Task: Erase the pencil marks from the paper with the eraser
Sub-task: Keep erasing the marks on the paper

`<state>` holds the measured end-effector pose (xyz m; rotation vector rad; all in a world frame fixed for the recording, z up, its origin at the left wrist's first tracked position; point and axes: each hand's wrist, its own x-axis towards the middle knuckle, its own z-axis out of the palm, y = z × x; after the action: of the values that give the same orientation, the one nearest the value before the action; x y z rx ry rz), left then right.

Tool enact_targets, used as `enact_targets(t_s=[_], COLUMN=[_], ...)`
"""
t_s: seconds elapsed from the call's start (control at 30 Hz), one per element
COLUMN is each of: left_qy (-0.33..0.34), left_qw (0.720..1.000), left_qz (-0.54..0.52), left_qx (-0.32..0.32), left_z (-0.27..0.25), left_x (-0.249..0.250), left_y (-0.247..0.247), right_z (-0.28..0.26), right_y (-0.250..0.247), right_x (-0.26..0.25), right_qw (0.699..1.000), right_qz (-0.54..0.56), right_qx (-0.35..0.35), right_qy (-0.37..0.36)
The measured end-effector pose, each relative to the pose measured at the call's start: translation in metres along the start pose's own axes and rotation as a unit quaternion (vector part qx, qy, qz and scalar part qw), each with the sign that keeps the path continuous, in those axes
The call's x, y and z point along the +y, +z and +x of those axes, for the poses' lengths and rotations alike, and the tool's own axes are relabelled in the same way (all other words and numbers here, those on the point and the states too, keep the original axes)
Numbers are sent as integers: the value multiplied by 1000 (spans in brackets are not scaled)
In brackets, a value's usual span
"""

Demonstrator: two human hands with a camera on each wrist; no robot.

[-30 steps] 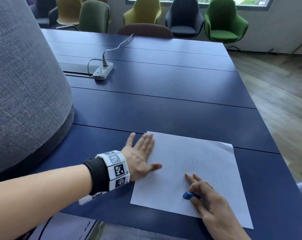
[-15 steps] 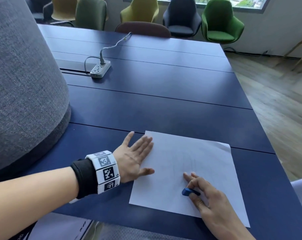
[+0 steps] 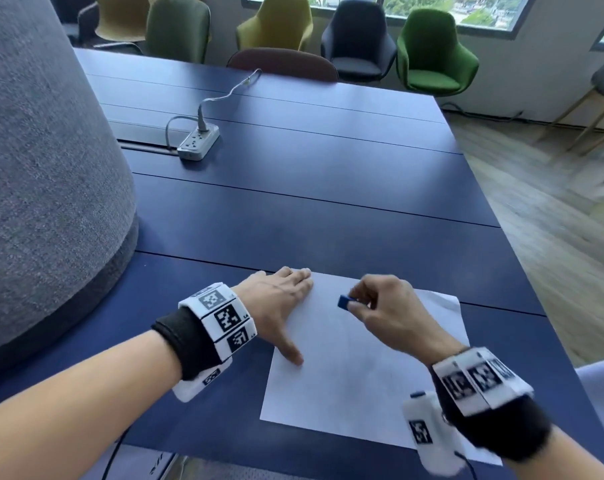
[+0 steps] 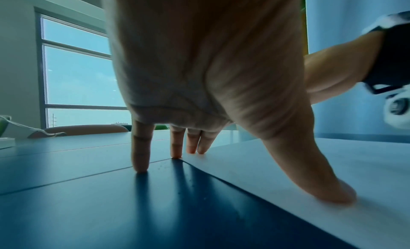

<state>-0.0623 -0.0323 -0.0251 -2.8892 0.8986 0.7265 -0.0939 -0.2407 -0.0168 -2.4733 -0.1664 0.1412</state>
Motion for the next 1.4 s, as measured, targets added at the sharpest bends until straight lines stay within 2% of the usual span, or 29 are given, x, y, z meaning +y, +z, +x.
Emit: enact_targets(t_s=[0.13,0.23,0.37,0.5,0.7,0.87,1.03,1.2,1.33,1.4], left_qy=[-6,-4,-7,-7,-7,-10,-7,-13,-16,-17], left_qw=[1000,1000,1000,999,999,999,999,999,999,998], left_qz=[-1,0,9,29,-3,-11,-19,-25,-22,-18], left_qx=[-6,-5,-10,-16,-41,-45,-34,-41,-45,-49], left_z=[0,-1,1,2,1,1,2,1,0,1], left_x=[-4,-5,-6,-5,-6,-6,-8,-7,-6,-4], left_y=[6,6,7,5,4,6,9,8,6,6], right_z=[41,57,55,44,55,37,57,37,56,54], right_y=[12,14,17,17,15,21,13,19,12,13], right_x=[2,4,9,6,17,8,19,11,16,16], right_qw=[999,999,999,995,996,993,997,991,997,996], right_qz=[-29,-19,10,20,68,59,56,54,39,64], right_qx=[-37,-39,-33,-95,-23,-102,-24,-122,-42,-36], right_qy=[9,23,27,8,56,22,57,26,46,54])
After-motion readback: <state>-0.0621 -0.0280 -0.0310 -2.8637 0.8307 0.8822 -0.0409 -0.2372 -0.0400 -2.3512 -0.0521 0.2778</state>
